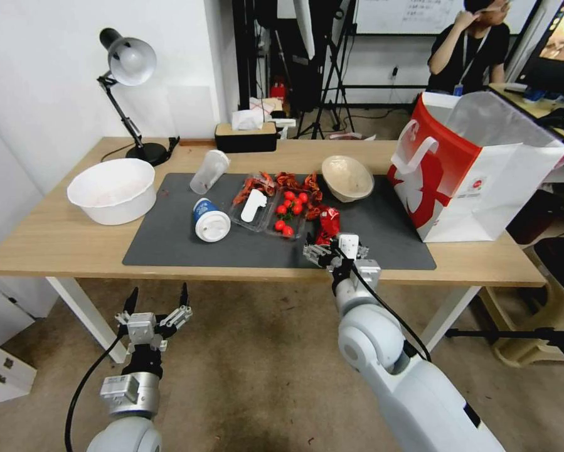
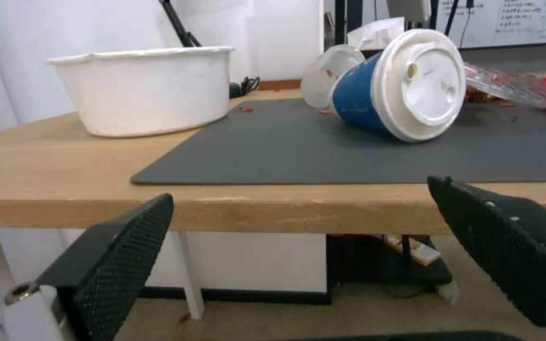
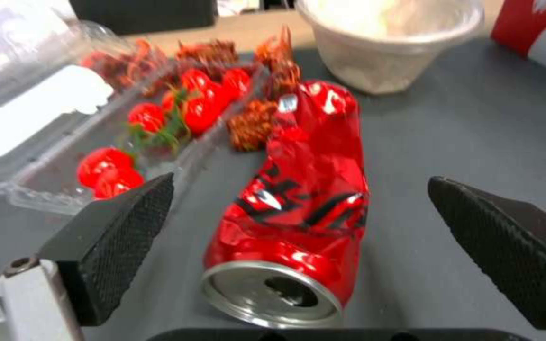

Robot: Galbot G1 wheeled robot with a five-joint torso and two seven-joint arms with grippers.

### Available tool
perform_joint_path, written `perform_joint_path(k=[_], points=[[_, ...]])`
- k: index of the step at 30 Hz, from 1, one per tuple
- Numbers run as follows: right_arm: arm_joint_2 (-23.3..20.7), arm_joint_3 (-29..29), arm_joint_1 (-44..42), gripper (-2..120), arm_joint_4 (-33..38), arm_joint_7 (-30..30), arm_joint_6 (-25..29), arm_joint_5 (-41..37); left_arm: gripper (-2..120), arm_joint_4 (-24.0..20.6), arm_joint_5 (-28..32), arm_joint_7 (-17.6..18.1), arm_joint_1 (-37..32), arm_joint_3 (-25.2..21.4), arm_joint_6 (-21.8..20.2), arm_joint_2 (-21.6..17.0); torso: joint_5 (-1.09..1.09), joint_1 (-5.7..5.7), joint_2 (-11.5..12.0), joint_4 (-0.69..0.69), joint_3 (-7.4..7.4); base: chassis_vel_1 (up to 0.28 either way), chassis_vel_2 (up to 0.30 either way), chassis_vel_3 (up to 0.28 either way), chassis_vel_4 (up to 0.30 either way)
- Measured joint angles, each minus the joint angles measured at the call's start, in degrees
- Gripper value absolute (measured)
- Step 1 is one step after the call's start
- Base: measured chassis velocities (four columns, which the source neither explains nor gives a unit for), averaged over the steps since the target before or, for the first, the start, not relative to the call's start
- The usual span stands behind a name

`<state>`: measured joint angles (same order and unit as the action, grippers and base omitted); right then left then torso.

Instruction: Pick up the trash from the table and place it into the takeout bag.

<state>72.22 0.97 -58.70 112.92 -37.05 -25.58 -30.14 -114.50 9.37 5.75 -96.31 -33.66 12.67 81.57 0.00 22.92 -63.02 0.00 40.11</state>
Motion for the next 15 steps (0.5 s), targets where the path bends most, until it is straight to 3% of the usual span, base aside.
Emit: perform_joint_path(k=[13, 15], points=[[0.75, 0.04, 0.48, 100, -2.26, -0.60, -2.38, -2.55, 100, 0.28, 0.10, 0.12, 0.30, 0.07, 0.06, -0.26, 0.00, 0.00, -0.01, 0.00, -0.01, 0.000, 0.000, 0.000, 0.000], [0.84, 0.12, 0.51, 92, -2.70, -0.46, -2.14, -2.56, 100, 0.29, 0.11, 0.13, 0.29, 0.09, 0.06, -0.29, 0.00, 0.00, -0.01, 0.00, 0.00, 0.000, 0.000, 0.000, 0.000]])
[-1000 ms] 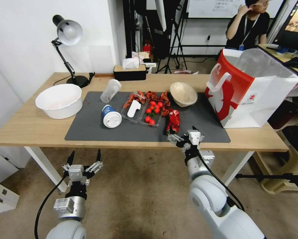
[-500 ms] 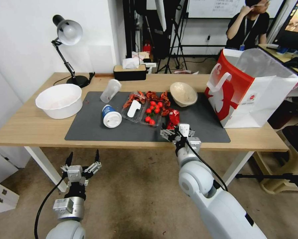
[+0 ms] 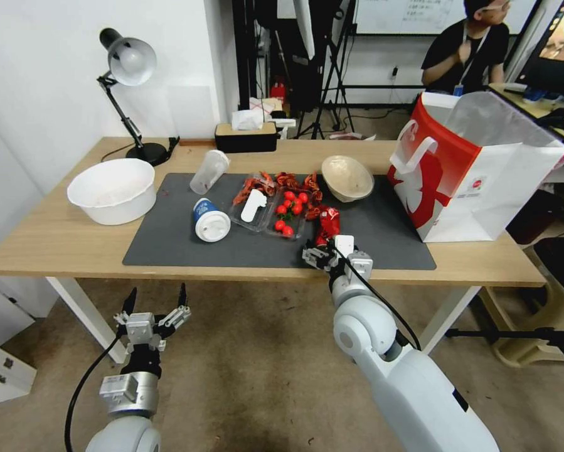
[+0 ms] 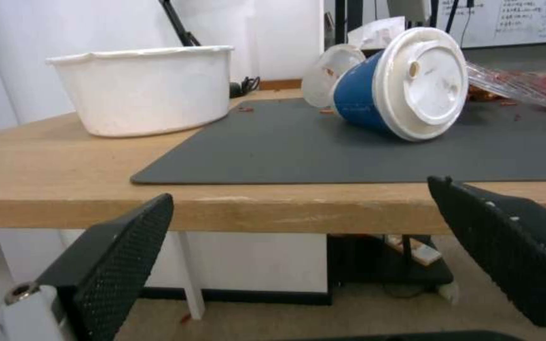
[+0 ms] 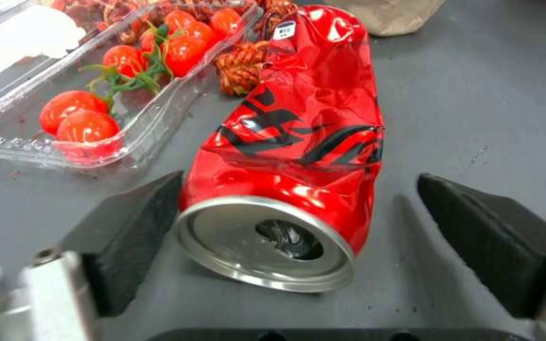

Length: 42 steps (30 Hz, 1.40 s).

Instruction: Pick up the trash from the table and place it into the takeout bag.

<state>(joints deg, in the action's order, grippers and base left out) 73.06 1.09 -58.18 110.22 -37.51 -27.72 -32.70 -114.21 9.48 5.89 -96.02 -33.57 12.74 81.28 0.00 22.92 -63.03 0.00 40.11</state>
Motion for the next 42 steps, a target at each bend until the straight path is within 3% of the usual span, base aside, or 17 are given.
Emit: perform_joint_path(k=[5, 8, 14, 33, 39, 42], points=[[0.03, 0.08, -0.27, 78, -0.16, 0.24, 0.32, 0.00, 100, 0.00, 0.00, 0.02, -0.01, 0.00, 0.00, -0.02, 0.00, 0.00, 0.00, 0.00, 0.00, 0.000, 0.000, 0.000, 0.000], [0.00, 0.25, -0.72, 63, -0.16, 0.54, 0.72, 0.04, 100, 0.00, 0.00, 0.06, -0.02, 0.00, 0.01, -0.03, 0.00, 0.00, 0.00, 0.00, 0.00, 0.000, 0.000, 0.000, 0.000], [-0.37, 1.03, -1.68, 48, 0.28, 1.48, 1.85, 0.92, 100, 0.00, -0.09, 0.11, -0.04, 0.12, 0.03, 0.05, 0.00, 0.00, 0.00, 0.00, 0.00, 0.000, 0.000, 0.000, 0.000], [-4.15, 4.78, -4.00, 48, 5.58, 4.70, 2.99, 3.78, 100, -0.32, -0.40, 0.16, -0.20, 0.37, 0.11, 0.27, 0.01, 0.00, 0.00, 0.00, 0.00, 0.000, 0.000, 0.000, 0.000], [-7.56, 10.27, -3.47, 48, 10.00, 9.01, 6.15, 5.44, 100, -0.37, -0.62, 0.16, -0.36, 0.46, 0.34, 0.48, 0.01, 0.00, 0.00, 0.00, 0.00, 0.000, 0.000, 0.000, 0.000], [-12.46, 15.85, 1.02, 48, 12.00, 10.63, 7.06, 1.59, 100, -0.49, -0.68, 0.17, -0.44, 0.47, 0.40, 0.51, 0.00, 0.00, 0.00, 0.01, 0.00, 0.000, 0.000, 0.000, 0.000]])
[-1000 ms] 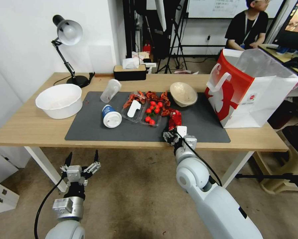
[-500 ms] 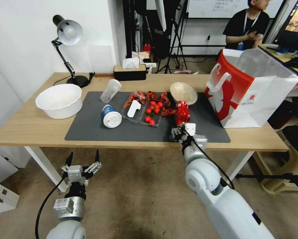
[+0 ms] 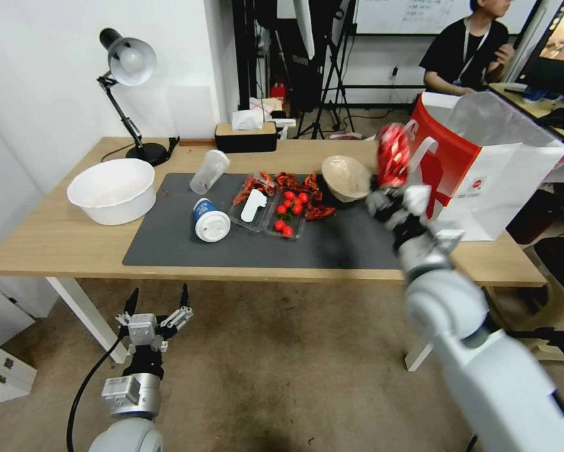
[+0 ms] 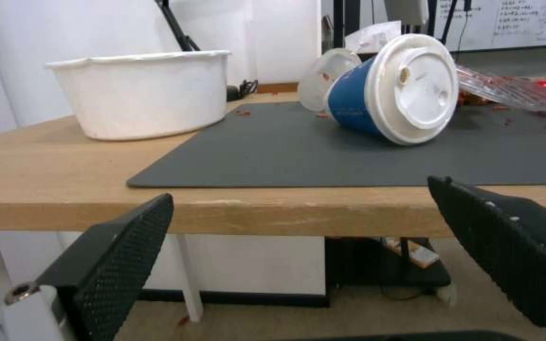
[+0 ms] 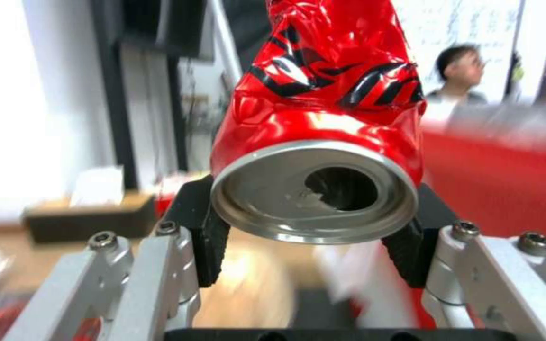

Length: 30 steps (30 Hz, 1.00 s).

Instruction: Pick up the trash from the table and place it into the takeout bag.

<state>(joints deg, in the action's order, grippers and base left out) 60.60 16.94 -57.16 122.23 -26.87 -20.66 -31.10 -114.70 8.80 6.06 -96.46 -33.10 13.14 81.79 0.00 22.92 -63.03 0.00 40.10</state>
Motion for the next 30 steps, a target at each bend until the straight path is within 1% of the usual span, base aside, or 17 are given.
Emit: perform_joint_path(k=[1, 2, 5, 6, 7, 10, 11, 13, 17, 21, 22, 23, 24, 25, 27, 28, 30], points=[[-2.64, 2.54, 2.27, 48, 0.10, 0.04, 0.08, -3.03, 100, -0.03, -0.04, 0.00, -0.05, 0.01, 0.05, 0.07, 0.01, 0.00, 0.00, 0.00, 0.00, 0.000, 0.000, 0.000, 0.000], [-2.64, 2.54, 2.27, 48, 0.10, 0.04, 0.08, -3.03, 100, -0.03, -0.04, 0.00, -0.05, 0.01, 0.05, 0.07, 0.01, 0.00, 0.00, 0.00, 0.00, 0.000, 0.000, 0.000, 0.000], [-7.25, 6.92, 5.74, 48, -0.67, -0.17, 0.14, -10.42, 100, -0.05, -0.15, -0.01, -0.12, 0.01, 0.18, 0.18, 0.02, 0.00, 0.00, 0.00, 0.00, 0.000, 0.000, 0.000, 0.000], [-7.25, 6.92, 5.74, 48, -0.67, -0.17, 0.14, -10.42, 100, -0.05, -0.15, -0.01, -0.12, 0.01, 0.18, 0.18, 0.02, 0.00, 0.00, 0.00, 0.00, 0.000, 0.000, 0.000, 0.000], [-8.47, 8.18, 6.54, 48, -1.17, -0.43, 0.07, -12.51, 100, -0.05, -0.16, 0.00, -0.14, 0.00, 0.22, 0.20, 0.01, 0.00, 0.00, 0.00, 0.00, 0.000, 0.000, 0.000, 0.000], [-12.06, 11.68, 9.07, 48, -3.71, -1.72, -0.52, -18.18, 100, -0.06, -0.45, 0.00, -0.20, 0.03, 0.26, 0.33, 0.02, 0.00, 0.00, -0.01, 0.01, 0.000, 0.000, 0.000, 0.000], [-12.06, 11.68, 9.07, 48, -3.71, -1.72, -0.52, -18.18, 100, -0.06, -0.45, 0.00, -0.20, 0.03, 0.26, 0.33, 0.02, 0.00, 0.00, -0.01, 0.01, 0.000, 0.000, 0.000, 0.000], [-14.52, 13.06, 11.84, 48, -7.45, -3.95, -2.16, -23.19, 100, -0.06, -1.00, -0.01, -0.25, 0.43, 0.31, 0.62, 0.00, 0.00, 0.00, -0.01, 0.00, 0.000, 0.000, 0.000, 0.000], [-15.22, 12.97, 13.87, 48, -11.83, -5.27, -2.68, -25.03, 100, -0.07, -1.21, -0.01, -0.44, 0.66, 0.38, 0.78, 0.01, 0.00, 0.00, -0.01, 0.01, 0.000, 0.000, 0.000, 0.000], [-15.14, 12.05, 14.78, 48, -14.31, -5.32, -2.01, -25.15, 100, -0.43, -1.24, -0.01, -0.66, 0.72, 0.37, 0.70, 0.01, 0.00, 0.00, 0.00, 0.00, 0.000, 0.000, 0.000, 0.000], [-15.09, 11.81, 14.96, 55, -14.70, -5.30, -1.86, -25.15, 100, -0.51, -1.24, -0.01, -0.67, 0.71, 0.35, 0.69, 0.01, 0.00, 0.00, 0.00, 0.01, 0.000, 0.000, 0.000, 0.000], [-15.09, 11.81, 14.96, 55, -14.70, -5.30, -1.86, -25.15, 100, -0.51, -1.24, -0.01, -0.67, 0.71, 0.35, 0.69, 0.01, 0.00, 0.00, 0.00, 0.01, 0.000, 0.000, 0.000, 0.000], [-15.07, 11.66, 15.08, 58, -14.89, -5.29, -1.83, -25.15, 100, -0.55, -1.24, -0.01, -0.66, 0.69, 0.33, 0.69, 0.01, 0.00, 0.00, 0.00, 0.01, 0.000, 0.000, 0.000, 0.000], [-15.04, 11.51, 15.21, 65, -15.06, -5.29, -1.83, -25.15, 100, -0.60, -1.25, 0.00, -0.66, 0.69, 0.31, 0.69, 0.00, 0.00, 0.00, 0.00, 0.01, 0.000, 0.000, 0.000, 0.000], [-15.04, 11.44, 15.24, 67, -15.11, -5.29, -1.84, -25.13, 100, -0.63, -1.27, 0.00, -0.71, 0.69, 0.30, 0.68, -0.01, 0.00, 0.00, 0.00, 0.01, 0.000, 0.000, 0.000, 0.000], [-15.04, 11.36, 15.26, 73, -15.15, -5.31, -1.88, -25.09, 100, -0.80, -1.37, 0.01, -0.84, 0.72, 0.29, 0.66, -0.01, 0.00, 0.00, 0.00, 0.01, 0.000, 0.000, 0.000, 0.000], [-15.04, 11.28, 15.26, 80, -15.18, -5.31, -1.90, -24.95, 100, -1.13, -1.44, 0.00, -0.95, 0.79, 0.24, 0.56, 0.00, 0.00, 0.00, 0.00, 0.00, 0.000, 0.000, 0.000, 0.000]])
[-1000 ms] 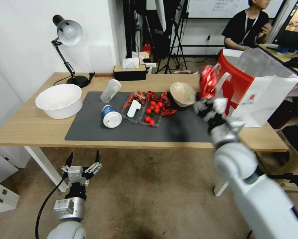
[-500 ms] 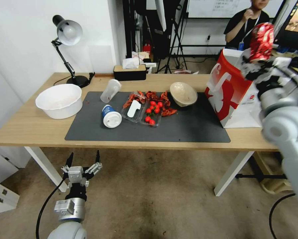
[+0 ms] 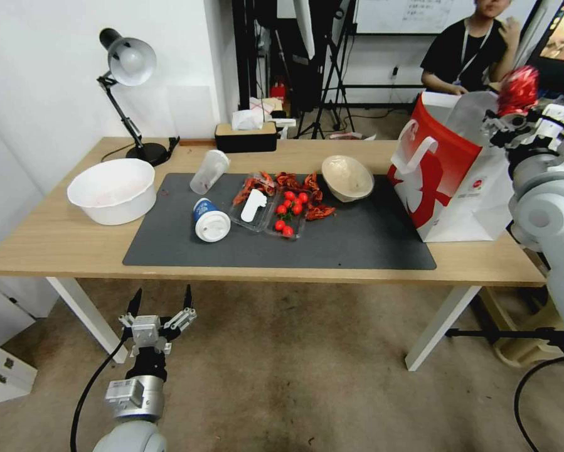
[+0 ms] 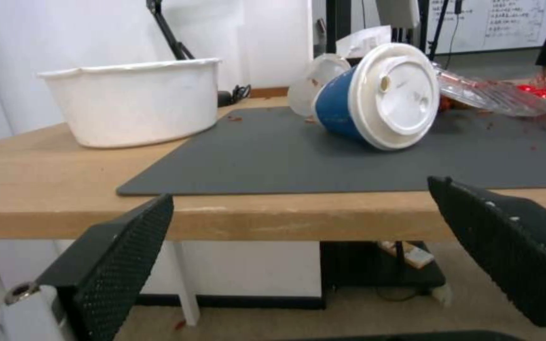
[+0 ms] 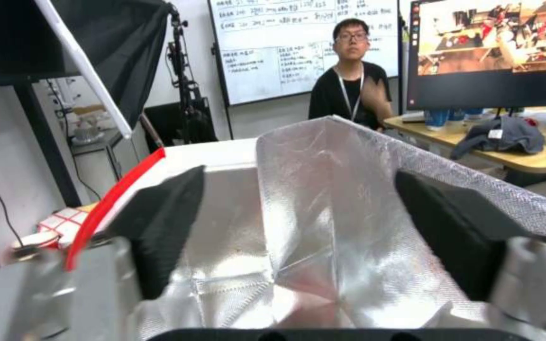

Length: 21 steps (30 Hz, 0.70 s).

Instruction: Pick up the trash from the table and place it into the takeout bag.

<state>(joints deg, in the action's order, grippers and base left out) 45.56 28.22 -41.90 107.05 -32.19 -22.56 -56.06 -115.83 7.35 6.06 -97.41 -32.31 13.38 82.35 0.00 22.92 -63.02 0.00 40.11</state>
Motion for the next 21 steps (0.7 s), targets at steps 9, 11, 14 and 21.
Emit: perform_joint_path(k=[9, 11, 14, 21], points=[[0.34, -0.26, -0.68, 100, 0.73, 0.44, 0.00, 0.27, 100, -0.16, 0.15, 0.05, 0.37, -0.08, -0.20, -0.16, 0.00, 0.00, 0.00, 0.00, 0.00, 0.000, 0.000, 0.000, 0.000], [0.43, -0.27, -0.89, 100, 1.32, 0.72, 0.09, 0.31, 100, -0.10, 0.22, 0.06, 0.42, -0.13, -0.20, -0.16, 0.00, 0.00, 0.00, 0.00, 0.00, 0.000, 0.000, 0.000, 0.000], [0.48, -0.17, -1.36, 100, 2.29, 1.29, 0.29, 0.32, 100, -0.10, 0.28, 0.07, 0.44, -0.20, -0.21, -0.16, 0.00, 0.01, 0.00, 0.00, 0.00, 0.000, 0.000, 0.000, 0.000], [0.49, 1.59, -5.38, 100, 9.15, 4.78, 1.53, 0.27, 100, -0.16, 0.53, 0.07, 0.22, -0.59, -0.12, -0.20, -0.01, 0.00, 0.00, 0.00, 0.00, 0.000, 0.000, 0.000, 0.000]])
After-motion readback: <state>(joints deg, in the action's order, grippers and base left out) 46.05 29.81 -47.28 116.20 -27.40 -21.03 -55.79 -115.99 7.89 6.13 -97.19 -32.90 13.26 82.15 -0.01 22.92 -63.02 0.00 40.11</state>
